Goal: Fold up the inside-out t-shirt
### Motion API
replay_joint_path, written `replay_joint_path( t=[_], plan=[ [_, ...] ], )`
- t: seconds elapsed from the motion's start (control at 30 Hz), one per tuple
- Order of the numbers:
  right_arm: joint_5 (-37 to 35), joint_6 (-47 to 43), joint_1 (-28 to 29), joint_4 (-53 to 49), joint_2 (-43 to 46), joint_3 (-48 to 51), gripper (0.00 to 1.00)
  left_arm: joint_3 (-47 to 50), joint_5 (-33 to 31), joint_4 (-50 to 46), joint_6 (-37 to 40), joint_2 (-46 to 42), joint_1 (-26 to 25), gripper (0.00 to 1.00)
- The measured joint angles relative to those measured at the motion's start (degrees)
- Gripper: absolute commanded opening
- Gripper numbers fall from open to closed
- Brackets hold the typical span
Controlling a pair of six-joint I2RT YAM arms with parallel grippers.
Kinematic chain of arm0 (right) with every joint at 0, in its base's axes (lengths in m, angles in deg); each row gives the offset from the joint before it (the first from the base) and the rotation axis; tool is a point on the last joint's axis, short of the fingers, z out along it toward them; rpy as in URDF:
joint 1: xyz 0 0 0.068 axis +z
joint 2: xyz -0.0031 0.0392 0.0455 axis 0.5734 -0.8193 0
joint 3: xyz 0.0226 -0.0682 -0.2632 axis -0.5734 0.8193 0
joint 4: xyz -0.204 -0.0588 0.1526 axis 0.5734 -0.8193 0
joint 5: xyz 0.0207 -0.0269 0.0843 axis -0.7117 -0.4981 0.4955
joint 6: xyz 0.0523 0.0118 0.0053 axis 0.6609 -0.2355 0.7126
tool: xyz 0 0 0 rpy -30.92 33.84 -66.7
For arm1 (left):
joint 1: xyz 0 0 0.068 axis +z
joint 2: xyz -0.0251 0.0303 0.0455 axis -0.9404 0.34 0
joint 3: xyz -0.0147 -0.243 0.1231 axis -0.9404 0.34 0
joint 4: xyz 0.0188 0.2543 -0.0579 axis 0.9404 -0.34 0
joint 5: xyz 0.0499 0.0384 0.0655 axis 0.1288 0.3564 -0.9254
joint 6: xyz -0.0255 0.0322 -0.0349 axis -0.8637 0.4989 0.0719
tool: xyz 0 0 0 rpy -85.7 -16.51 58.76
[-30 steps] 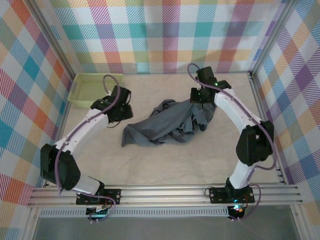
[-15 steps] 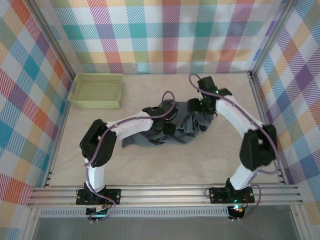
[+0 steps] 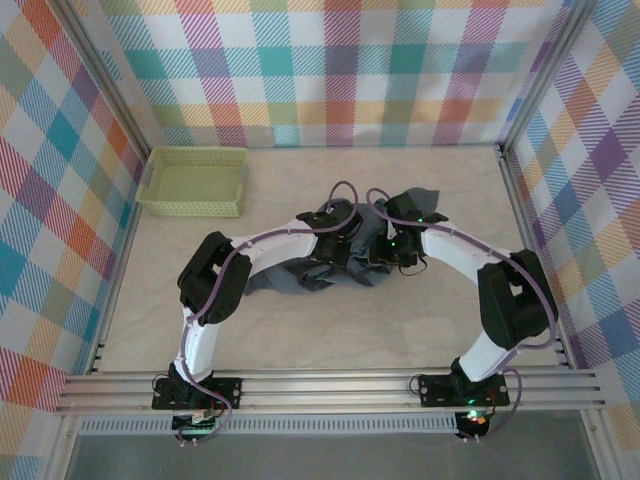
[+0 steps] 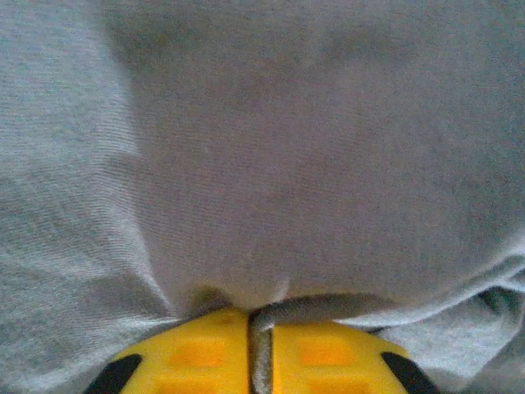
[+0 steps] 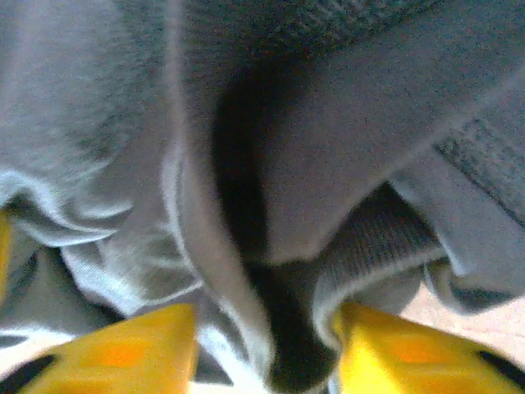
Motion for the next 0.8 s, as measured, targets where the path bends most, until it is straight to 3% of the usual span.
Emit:
replay_joint_path(
  t=[0.1,0.13,0.27,0.63,0.8],
  plan=[
    [-1.36,0.31,0.11,-0.17,-0.92,-0.9,0.03,0.02,-0.04,0.0,-0.33,-0.17,0.22,0.0],
    [-1.92,0.13,0.17,-0.31,-0.76,-1.22,0.0,0.09,-0.04,-0.02,-0.37,-0.46,0.31,0.0],
    [-5.16,0.04,0.31,-1.77,3.23,-1.29,0.0,2.51,-0.07,-0.07,-1.33,-5.86,1.11,0.0],
    [-8.07,-2.29,0.31,-9.16,28.87,1.05,0.0,17.55,1.4,4.83,-6.14,-37.94,2.19,0.0],
    [-5.46,-1.55,0.31,-10.19,33.73,4.15,0.0,20.24,2.12,5.18,-7.3,-38.07,2.27,0.0]
  ],
)
